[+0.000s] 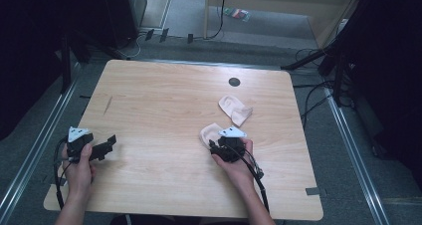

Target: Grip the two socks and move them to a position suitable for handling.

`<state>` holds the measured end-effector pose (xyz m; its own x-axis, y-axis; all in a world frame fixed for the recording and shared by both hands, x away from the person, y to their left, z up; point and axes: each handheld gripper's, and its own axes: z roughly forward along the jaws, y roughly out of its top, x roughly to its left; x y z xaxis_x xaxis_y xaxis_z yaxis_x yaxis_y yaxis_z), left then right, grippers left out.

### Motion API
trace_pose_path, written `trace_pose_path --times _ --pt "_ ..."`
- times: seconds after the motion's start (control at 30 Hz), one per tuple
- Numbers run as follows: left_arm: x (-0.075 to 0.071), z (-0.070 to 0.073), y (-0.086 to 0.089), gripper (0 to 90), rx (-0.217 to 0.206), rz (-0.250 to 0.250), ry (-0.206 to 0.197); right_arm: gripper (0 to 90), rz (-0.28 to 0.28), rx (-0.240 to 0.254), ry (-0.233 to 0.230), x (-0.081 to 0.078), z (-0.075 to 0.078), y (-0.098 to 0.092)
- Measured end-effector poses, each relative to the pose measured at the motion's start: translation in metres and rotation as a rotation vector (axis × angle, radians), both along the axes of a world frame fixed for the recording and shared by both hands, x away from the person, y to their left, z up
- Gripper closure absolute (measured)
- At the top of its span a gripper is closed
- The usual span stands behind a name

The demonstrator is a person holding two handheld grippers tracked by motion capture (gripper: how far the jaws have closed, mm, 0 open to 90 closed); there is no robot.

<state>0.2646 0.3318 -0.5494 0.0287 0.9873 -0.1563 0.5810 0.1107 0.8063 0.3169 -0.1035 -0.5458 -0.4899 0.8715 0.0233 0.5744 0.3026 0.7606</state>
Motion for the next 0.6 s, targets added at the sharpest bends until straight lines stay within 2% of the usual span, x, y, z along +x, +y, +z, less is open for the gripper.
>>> trace_pose_path --times 0.07,0.1,0.13,0.2,0.23,0.27,0.3,0.33,0.37,0.4,0.43,0.47,0.53,0.57,0.6 --pt "0.0 0.002 0.001 14.4 -0.02 0.009 -0.004 55.3 -0.018 -0.042 -0.016 -0.002 -0.002 0.002" --pt "0.0 0.003 -0.001 14.4 -0.03 0.017 -0.016 60.3 -0.026 -0.041 -0.015 -0.003 -0.002 0.002" --pt "-0.002 0.008 -0.003 14.5 -0.023 0.009 -0.026 68.8 -0.035 -0.044 -0.021 -0.005 -0.002 0.002" --pt "-0.003 0.01 -0.005 14.4 -0.019 0.002 -0.034 80.3 -0.043 -0.049 -0.033 -0.007 -0.002 0.002" --pt "-0.004 0.014 -0.008 14.4 -0.017 -0.004 -0.041 80.3 -0.043 -0.049 -0.033 -0.007 -0.002 0.002" --pt "-0.006 0.019 -0.012 14.4 -0.019 -0.009 -0.056 82.9 -0.046 -0.015 -0.03 -0.007 -0.002 -0.003" --pt "-0.006 0.019 -0.012 14.5 -0.019 -0.009 -0.056 82.9 -0.046 -0.015 -0.03 -0.007 -0.002 -0.003" --pt "-0.008 0.025 -0.017 14.4 -0.021 -0.021 -0.068 83.2 -0.047 -0.001 -0.057 -0.01 0.002 -0.007" --pt "-0.008 0.025 -0.017 14.5 -0.021 -0.021 -0.068 83.2 -0.047 -0.001 -0.057 -0.01 0.002 -0.007" --pt "-0.01 0.03 -0.022 14.4 -0.026 -0.032 -0.078 83.3 -0.059 0.024 -0.086 -0.015 0.012 -0.01" --pt "-0.01 0.03 -0.022 14.4 -0.026 -0.032 -0.078 83.3 -0.059 0.024 -0.086 -0.015 0.012 -0.01" --pt "-0.012 0.034 -0.029 14.5 -0.028 -0.051 -0.077 83.3 -0.059 0.069 -0.114 -0.023 0.026 -0.011" --pt "-0.013 0.036 -0.033 14.5 -0.032 -0.058 -0.075 83.3 -0.052 0.098 -0.139 -0.03 0.038 -0.011" --pt "-0.013 0.037 -0.037 14.5 -0.04 -0.068 -0.077 83.3 -0.052 0.098 -0.139 -0.03 0.038 -0.011" --pt "-0.015 0.04 -0.047 14.5 -0.047 -0.1 -0.079 83.2 -0.038 0.136 -0.157 -0.039 0.051 -0.01"
